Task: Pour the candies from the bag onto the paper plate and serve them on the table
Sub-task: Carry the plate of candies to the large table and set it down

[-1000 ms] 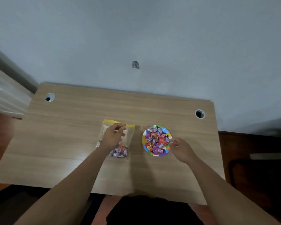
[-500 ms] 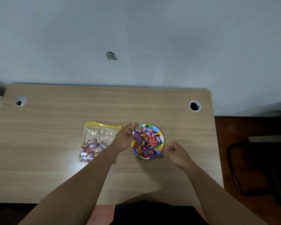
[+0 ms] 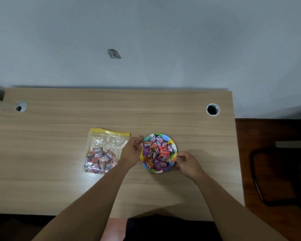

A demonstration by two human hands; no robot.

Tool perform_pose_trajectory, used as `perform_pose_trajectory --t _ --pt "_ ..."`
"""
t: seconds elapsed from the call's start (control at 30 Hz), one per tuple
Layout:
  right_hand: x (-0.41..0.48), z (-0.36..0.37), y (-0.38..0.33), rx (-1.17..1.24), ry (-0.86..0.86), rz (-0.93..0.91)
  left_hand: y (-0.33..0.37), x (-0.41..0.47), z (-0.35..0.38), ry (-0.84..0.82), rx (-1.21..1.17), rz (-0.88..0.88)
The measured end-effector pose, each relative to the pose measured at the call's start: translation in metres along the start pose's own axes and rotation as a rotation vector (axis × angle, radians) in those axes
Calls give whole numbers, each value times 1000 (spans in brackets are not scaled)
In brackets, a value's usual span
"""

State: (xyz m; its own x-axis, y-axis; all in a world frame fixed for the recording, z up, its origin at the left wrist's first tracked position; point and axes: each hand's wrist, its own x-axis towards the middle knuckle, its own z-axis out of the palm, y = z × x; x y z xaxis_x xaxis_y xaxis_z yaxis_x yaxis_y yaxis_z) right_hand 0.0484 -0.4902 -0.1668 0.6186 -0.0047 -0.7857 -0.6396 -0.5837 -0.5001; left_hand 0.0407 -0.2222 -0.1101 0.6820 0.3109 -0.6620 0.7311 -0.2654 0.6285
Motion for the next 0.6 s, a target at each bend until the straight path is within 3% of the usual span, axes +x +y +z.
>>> perform_pose_trajectory --t 0.13,0.23,0.6 --pt "10 5 12 8 6 -8 -10 0 -1 -43 -163 -194" --pt "4 5 6 7 10 -10 -13 -6 -1 -38 -159 -257" --pt "-31 -2 -25 -77 104 -92 -11 -34 -14 -93 -327 -250"
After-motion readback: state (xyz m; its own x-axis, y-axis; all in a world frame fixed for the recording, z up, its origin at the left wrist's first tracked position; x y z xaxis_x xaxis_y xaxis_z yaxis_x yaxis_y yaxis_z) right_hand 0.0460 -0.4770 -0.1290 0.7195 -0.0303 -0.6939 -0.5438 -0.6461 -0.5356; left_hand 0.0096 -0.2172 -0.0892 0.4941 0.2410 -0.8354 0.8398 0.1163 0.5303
